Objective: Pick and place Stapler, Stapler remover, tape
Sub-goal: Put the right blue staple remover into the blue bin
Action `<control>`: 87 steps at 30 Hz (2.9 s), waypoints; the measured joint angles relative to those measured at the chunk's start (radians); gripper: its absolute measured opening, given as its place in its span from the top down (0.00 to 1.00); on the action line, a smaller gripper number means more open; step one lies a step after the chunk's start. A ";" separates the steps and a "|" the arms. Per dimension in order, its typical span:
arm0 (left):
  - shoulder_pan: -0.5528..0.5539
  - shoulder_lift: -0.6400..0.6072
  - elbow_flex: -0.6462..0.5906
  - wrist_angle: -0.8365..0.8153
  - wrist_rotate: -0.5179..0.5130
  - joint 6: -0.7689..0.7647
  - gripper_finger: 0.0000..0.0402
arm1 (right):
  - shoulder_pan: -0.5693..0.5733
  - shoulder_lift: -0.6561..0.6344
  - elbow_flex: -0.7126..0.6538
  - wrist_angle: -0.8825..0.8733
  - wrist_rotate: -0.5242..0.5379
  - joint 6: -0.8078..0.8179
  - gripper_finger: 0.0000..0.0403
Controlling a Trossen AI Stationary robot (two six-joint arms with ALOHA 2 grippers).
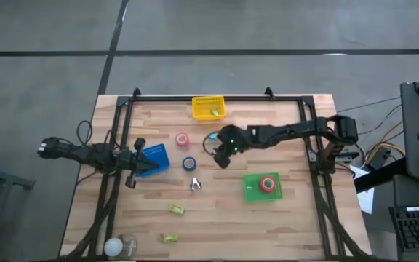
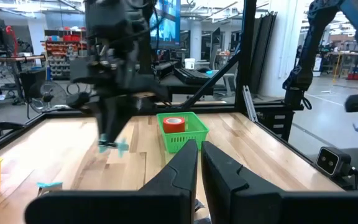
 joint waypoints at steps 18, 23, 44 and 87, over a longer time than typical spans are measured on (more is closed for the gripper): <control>0.000 0.000 0.000 0.114 -0.016 -0.026 0.94 | 0.181 0.000 0.021 0.268 0.140 -0.137 0.93; 0.000 0.000 0.000 0.312 -0.104 -0.173 0.94 | 0.191 0.000 0.019 0.268 0.140 -0.137 0.93; 0.003 0.617 0.159 0.759 -0.147 0.132 0.77 | 0.209 -0.085 0.023 0.568 0.242 -0.362 0.93; 0.004 1.064 0.572 0.718 -0.054 0.301 0.68 | 0.295 -0.168 0.023 0.620 0.289 -0.567 0.93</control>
